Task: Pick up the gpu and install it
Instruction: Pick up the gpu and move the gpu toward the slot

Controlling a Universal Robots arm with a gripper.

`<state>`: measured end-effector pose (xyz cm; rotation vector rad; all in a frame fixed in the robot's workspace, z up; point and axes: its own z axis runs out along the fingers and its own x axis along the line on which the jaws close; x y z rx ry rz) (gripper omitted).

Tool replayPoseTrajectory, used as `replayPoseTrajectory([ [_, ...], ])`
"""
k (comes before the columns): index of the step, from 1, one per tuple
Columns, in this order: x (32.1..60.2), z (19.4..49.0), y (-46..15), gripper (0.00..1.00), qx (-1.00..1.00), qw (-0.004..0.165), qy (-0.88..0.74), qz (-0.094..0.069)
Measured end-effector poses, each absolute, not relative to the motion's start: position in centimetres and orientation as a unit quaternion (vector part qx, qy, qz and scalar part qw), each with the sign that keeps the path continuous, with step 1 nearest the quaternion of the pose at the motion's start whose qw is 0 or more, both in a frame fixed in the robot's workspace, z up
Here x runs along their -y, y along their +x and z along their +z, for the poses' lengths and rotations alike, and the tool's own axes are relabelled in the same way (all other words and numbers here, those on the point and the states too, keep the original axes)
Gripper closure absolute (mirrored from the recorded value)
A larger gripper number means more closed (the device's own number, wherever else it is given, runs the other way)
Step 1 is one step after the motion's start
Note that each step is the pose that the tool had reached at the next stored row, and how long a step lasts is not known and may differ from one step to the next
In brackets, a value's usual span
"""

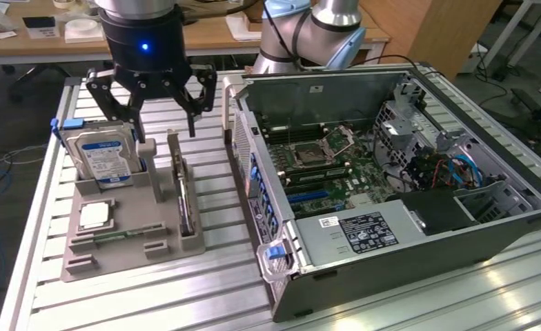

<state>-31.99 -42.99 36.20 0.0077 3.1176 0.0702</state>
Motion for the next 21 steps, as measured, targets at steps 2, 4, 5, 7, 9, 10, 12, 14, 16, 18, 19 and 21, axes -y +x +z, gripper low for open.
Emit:
replayPoseTrajectory([
  [2,43.0,35.8,-32.0,0.29,-1.0,0.011,-0.007,0.023],
  [4,43.0,35.5,-32.0,0.29,-1.0,0.011,-0.019,0.023],
  [5,43.0,35.3,-32.0,0.29,-0.999,0.011,-0.023,0.023],
  [7,43.0,35.0,-32.0,0.29,-0.999,0.011,-0.023,0.023],
  [9,43.0,34.6,-32.0,0.29,-0.999,0.011,-0.023,0.023],
  [10,43.0,34.4,-32.0,0.29,-0.999,0.011,-0.023,0.023],
  [12,43.0,34.1,-32.0,0.29,-0.999,0.011,-0.023,0.023],
  [14,43.0,33.7,-32.0,0.29,-0.999,0.011,-0.023,0.023],
  [16,43.1,33.3,-32.0,0.29,-0.999,0.011,-0.023,0.023],
  [18,43.3,33.0,-32.0,0.29,-0.999,0.011,-0.023,0.023],
  [19,43.4,32.8,-32.0,0.29,-0.999,0.011,-0.023,0.023],
  [21,43.6,32.4,-32.0,0.29,-0.999,0.011,-0.023,0.023],
])
